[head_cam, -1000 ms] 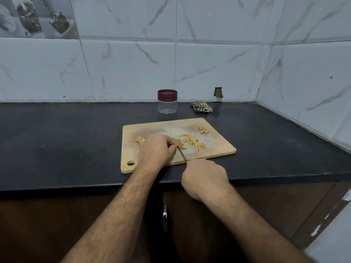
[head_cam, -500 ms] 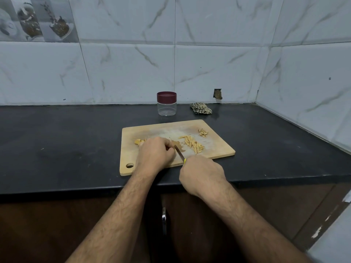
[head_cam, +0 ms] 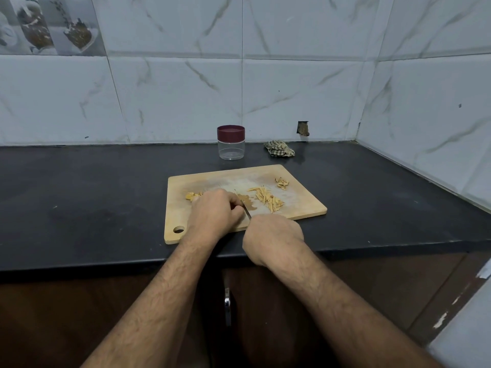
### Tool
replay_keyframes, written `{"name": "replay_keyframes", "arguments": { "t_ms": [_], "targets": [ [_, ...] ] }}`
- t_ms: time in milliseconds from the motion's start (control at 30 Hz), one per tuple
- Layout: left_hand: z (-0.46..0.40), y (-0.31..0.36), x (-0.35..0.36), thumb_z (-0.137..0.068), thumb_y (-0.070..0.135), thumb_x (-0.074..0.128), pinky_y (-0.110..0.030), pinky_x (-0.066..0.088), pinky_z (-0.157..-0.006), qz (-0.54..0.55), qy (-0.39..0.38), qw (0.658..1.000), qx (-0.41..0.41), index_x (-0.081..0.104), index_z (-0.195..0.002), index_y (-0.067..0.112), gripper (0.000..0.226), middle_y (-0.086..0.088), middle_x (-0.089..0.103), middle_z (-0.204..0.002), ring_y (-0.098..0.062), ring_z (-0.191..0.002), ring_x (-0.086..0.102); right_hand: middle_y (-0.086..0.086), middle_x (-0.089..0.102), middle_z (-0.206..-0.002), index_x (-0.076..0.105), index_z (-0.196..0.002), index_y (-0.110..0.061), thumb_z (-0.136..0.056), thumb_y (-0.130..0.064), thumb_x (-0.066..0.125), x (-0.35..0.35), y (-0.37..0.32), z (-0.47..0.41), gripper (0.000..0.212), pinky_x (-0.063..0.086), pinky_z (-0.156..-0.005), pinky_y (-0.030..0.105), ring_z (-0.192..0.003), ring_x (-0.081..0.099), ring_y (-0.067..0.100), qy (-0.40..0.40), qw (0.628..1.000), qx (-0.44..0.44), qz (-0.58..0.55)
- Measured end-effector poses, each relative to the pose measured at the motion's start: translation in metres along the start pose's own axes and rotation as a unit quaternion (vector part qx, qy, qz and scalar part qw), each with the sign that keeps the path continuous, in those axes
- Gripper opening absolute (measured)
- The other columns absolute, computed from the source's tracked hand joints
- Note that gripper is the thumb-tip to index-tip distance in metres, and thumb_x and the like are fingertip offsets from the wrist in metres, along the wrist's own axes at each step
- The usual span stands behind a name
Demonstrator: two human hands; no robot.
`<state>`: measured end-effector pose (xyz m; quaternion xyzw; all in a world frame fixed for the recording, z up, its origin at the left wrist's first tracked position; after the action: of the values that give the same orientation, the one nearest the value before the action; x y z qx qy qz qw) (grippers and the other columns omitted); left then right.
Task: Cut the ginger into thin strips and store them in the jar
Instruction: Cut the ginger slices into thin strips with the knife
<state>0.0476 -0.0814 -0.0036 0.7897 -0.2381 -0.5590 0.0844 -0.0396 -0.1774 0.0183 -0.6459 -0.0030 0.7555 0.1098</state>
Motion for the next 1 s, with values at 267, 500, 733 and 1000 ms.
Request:
{"name": "replay_keyframes", "arguments": {
  "t_ms": [267, 500, 733, 1000],
  "targets": [
    [0.000, -0.001, 0.000, -0.084, 0.028, 0.060, -0.038, 0.045, -0.093, 0.010, -0.007, 1.000, -0.014, 0.076, -0.089, 0.030, 0.017, 0.012, 0.072, -0.086, -0.016, -0.090, 0.062, 0.001, 0.052, -0.097, 0.058, -0.114, -0.016, -0.099, -0.023, 0.046, 0.003, 0.022, 0.013, 0.021, 0.040, -0.073, 0.034, -0.086, 0.050, 0.021, 0.011, 0.999, 0.005, -0.034],
    [0.002, 0.000, -0.001, -0.082, 0.026, 0.063, -0.041, 0.049, -0.092, 0.038, 0.006, 0.999, -0.025, 0.077, -0.087, 0.028, 0.015, 0.011, 0.072, -0.083, -0.014, -0.085, 0.062, 0.003, 0.061, -0.108, 0.059, -0.114, -0.014, -0.097, -0.021, 0.048, 0.002, 0.017, 0.007, 0.021, 0.045, -0.074, 0.034, -0.090, 0.055, 0.022, 0.025, 0.998, 0.007, -0.065],
    [0.001, -0.001, 0.000, -0.082, 0.026, 0.063, -0.043, 0.049, -0.093, 0.033, 0.006, 0.999, -0.024, 0.077, -0.086, 0.028, 0.015, 0.010, 0.072, -0.083, -0.015, -0.087, 0.062, 0.004, 0.062, -0.108, 0.059, -0.115, -0.013, -0.096, -0.021, 0.051, 0.004, 0.013, 0.004, 0.022, 0.048, -0.076, 0.034, -0.090, 0.057, 0.022, 0.023, 0.998, 0.007, -0.065],
    [0.001, -0.001, 0.000, -0.084, 0.028, 0.063, -0.037, 0.049, -0.088, 0.019, 0.014, 1.000, -0.013, 0.078, -0.091, 0.028, 0.016, 0.009, 0.073, -0.086, -0.015, -0.087, 0.062, 0.004, 0.061, -0.111, 0.059, -0.118, -0.013, -0.098, -0.024, 0.051, 0.007, 0.012, 0.002, 0.024, 0.045, -0.074, 0.034, -0.089, 0.054, 0.021, 0.022, 0.999, 0.006, -0.047]
  ]
}}
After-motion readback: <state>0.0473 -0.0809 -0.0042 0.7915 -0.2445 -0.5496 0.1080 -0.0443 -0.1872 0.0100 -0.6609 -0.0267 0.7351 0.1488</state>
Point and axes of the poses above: each hand's wrist, its own z-axis away from the middle knuckle, its own x-axis out of the palm, y = z × x, the point moved 4 cm from there along -z, towards the middle knuckle
